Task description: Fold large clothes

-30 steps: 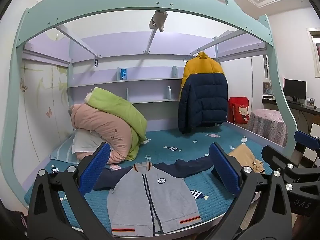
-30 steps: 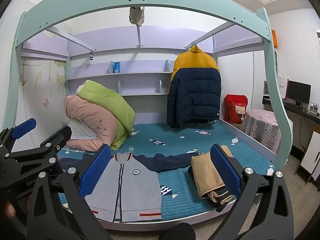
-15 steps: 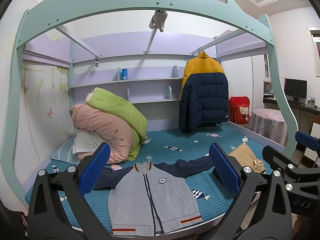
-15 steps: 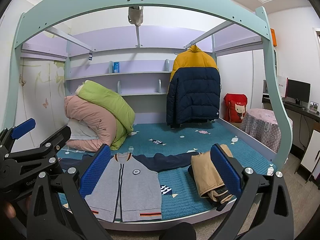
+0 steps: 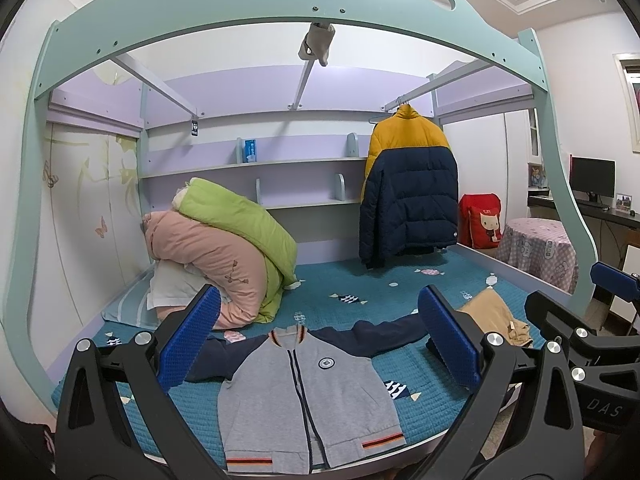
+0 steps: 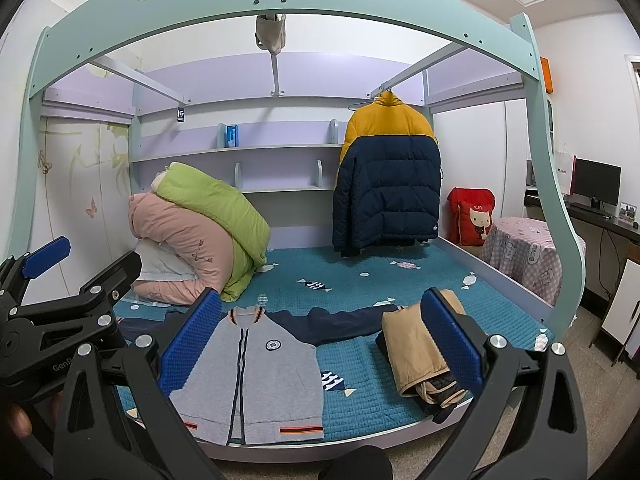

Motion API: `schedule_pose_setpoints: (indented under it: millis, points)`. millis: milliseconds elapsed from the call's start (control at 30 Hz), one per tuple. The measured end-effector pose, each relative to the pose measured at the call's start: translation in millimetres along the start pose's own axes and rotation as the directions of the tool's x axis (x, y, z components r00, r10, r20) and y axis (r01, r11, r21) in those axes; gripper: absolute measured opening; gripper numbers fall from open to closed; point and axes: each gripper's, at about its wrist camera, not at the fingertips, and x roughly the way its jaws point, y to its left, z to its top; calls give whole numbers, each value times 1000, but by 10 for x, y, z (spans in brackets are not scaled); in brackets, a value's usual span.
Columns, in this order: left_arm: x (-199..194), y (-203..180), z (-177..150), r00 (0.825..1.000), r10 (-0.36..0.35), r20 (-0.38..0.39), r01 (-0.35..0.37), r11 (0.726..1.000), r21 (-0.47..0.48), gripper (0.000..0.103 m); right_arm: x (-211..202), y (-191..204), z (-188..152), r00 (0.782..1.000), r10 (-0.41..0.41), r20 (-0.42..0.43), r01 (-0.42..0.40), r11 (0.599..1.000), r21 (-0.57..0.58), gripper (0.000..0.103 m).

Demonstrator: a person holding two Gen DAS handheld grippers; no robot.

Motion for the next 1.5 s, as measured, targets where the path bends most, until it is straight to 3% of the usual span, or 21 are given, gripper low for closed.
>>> schedule_pose_setpoints:
  millis: [1500]
  points:
    - [-38, 41, 31, 1000, 0, 10, 0, 1000, -3, 99, -60, -37, 65, 1000, 2, 3, -2, 1000, 8, 96]
